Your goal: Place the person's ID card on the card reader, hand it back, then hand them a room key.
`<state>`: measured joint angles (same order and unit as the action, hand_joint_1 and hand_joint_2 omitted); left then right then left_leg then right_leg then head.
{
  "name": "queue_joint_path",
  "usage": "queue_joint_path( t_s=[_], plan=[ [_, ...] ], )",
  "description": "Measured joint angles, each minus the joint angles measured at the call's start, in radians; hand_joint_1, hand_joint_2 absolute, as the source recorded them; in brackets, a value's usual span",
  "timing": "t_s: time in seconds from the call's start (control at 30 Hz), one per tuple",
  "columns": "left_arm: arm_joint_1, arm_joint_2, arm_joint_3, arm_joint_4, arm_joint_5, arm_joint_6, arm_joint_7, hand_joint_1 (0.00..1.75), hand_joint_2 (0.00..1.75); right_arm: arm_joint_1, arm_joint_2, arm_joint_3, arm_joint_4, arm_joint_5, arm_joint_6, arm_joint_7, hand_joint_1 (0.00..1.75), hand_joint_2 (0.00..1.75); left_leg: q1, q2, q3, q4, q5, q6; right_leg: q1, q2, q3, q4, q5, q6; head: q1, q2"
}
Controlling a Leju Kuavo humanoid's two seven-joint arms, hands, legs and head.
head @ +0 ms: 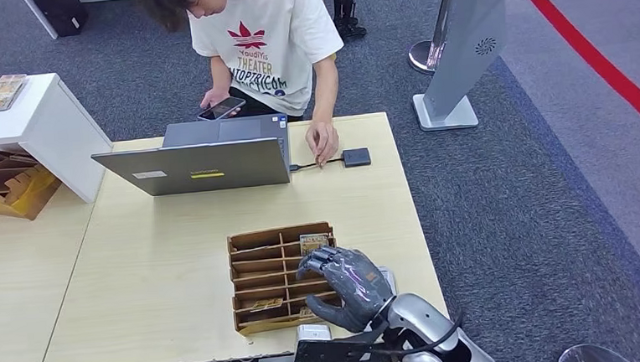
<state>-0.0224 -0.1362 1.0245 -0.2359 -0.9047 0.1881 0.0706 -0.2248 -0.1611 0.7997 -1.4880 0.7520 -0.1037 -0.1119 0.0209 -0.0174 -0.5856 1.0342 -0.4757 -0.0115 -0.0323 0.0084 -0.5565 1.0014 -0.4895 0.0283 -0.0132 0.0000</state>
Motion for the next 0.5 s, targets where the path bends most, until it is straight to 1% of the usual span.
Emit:
queue_joint_path(
  t_s=[0.23, 0.37, 0.5],
  plan=[
    [-0.001, 0.0, 0.012, 0.0, -0.002, 0.0, 0.0, 0.0, 0.0, 0.007, -0.014, 0.023, 0.0, -0.008, 0.024, -0.012, 0.82, 1.75, 0.0, 0.0, 0.0, 0.0, 0.0, 0.0, 0.0, 0.0, 0.0, 0.0, 0.0, 0.0, 0.0, 0.0],
    [-0.002, 0.0, 0.021, -0.001, -0.006, -0.001, -0.001, 0.0, 0.0, 0.007, -0.024, 0.039, -0.001, -0.023, 0.039, -0.021, 0.79, 1.75, 0.0, 0.0, 0.0, 0.0, 0.0, 0.0, 0.0, 0.0, 0.0, 0.0, 0.0, 0.0, 0.0, 0.0],
    [-0.002, -0.001, 0.026, -0.001, -0.011, -0.002, -0.002, 0.0, 0.0, 0.007, -0.033, 0.056, -0.003, -0.032, 0.045, -0.027, 0.81, 1.75, 0.0, 0.0, 0.0, 0.0, 0.0, 0.0, 0.0, 0.0, 0.0, 0.0, 0.0, 0.0, 0.0, 0.0]
  ],
)
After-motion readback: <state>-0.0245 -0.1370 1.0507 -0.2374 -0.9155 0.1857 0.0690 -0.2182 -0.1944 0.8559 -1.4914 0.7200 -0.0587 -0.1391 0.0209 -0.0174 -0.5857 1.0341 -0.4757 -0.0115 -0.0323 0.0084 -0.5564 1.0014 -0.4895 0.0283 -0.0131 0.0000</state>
